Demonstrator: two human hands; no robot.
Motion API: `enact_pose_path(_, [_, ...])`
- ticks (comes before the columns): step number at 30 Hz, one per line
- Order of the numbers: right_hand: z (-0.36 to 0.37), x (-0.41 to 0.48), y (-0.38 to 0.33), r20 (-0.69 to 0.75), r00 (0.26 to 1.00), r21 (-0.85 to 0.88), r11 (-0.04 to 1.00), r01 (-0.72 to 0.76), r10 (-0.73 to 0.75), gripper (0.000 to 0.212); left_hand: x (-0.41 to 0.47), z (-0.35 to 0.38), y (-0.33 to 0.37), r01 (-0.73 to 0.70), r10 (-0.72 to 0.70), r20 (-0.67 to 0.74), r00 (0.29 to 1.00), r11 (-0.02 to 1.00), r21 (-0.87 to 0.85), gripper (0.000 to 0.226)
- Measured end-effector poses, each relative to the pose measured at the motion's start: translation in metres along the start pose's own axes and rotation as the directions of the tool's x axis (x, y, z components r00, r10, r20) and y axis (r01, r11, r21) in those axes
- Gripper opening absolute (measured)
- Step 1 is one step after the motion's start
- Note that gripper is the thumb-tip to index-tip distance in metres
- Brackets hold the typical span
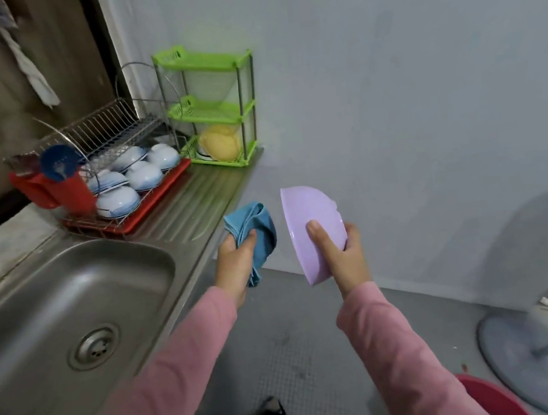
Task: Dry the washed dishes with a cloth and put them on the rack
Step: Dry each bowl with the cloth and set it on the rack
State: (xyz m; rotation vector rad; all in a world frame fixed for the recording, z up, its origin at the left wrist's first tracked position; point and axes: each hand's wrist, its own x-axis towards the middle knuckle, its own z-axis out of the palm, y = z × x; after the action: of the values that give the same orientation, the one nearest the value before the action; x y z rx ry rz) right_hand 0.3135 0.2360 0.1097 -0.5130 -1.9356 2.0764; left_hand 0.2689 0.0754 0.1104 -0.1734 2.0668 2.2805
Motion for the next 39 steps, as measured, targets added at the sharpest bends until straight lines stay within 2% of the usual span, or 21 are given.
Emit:
enact_pose_path(7, [0.080, 0.165, -0.041, 0.109, 0.987, -0.055, 0.990, 0.128, -0.121, 0.107, 0.161, 0.010, 0.042, -0.057, 0.054, -0.117, 0.992, 0.998, -0.024, 0.021])
enact_pose_path(10, [0.118, 0.229, -0.061, 0.185, 0.972, -0.105, 0.980, 0.166, -0.145, 0.109, 0.230, 0.008, 0.066, -0.106, 0.106, -0.215, 0.971, 0.994, 0.009, 0.012])
enact_pose_path(14, [0.161, 0.296, -0.072, 0.266, 0.953, -0.134, 0.973, 0.188, -0.148, 0.111, 0.301, 0.006, 0.079, -0.133, 0.130, -0.297, 0.946, 0.991, 0.011, 0.016])
enact_pose_path(19, [0.214, 0.348, -0.075, 0.400, 0.897, -0.222, 0.930, 0.293, -0.187, 0.111, 0.355, 0.000, 0.068, -0.119, 0.085, -0.379, 0.921, 0.991, -0.066, 0.024])
enact_pose_path(24, [0.265, 0.401, -0.073, 0.477, 0.853, -0.242, 0.902, 0.358, -0.210, 0.109, 0.404, -0.016, 0.058, -0.056, 0.030, -0.455, 0.890, 0.998, -0.042, 0.031])
enact_pose_path(28, [0.301, 0.449, -0.074, 0.493, 0.849, -0.202, 0.925, 0.323, -0.189, 0.097, 0.442, -0.020, 0.058, -0.015, 0.015, -0.529, 0.849, 1.000, 0.003, 0.022])
enact_pose_path(30, [0.317, 0.468, -0.080, 0.506, 0.840, -0.182, 0.929, 0.323, -0.193, 0.095, 0.459, -0.022, 0.059, 0.007, 0.004, -0.573, 0.819, 1.000, 0.017, 0.026])
enact_pose_path(32, [0.330, 0.484, -0.084, 0.520, 0.822, -0.198, 0.905, 0.378, -0.230, 0.097, 0.473, -0.024, 0.060, 0.029, -0.007, -0.607, 0.795, 0.999, 0.026, 0.031])
enact_pose_path(35, [0.343, 0.500, -0.084, 0.523, 0.804, -0.257, 0.847, 0.466, -0.284, 0.113, 0.488, -0.027, 0.062, 0.043, -0.026, -0.647, 0.762, 0.999, 0.010, 0.034])
enact_pose_path(39, [0.351, 0.525, -0.078, 0.491, 0.821, -0.393, 0.768, 0.506, -0.290, 0.121, 0.499, -0.031, 0.057, 0.035, -0.050, -0.701, 0.712, 0.999, -0.036, 0.032])
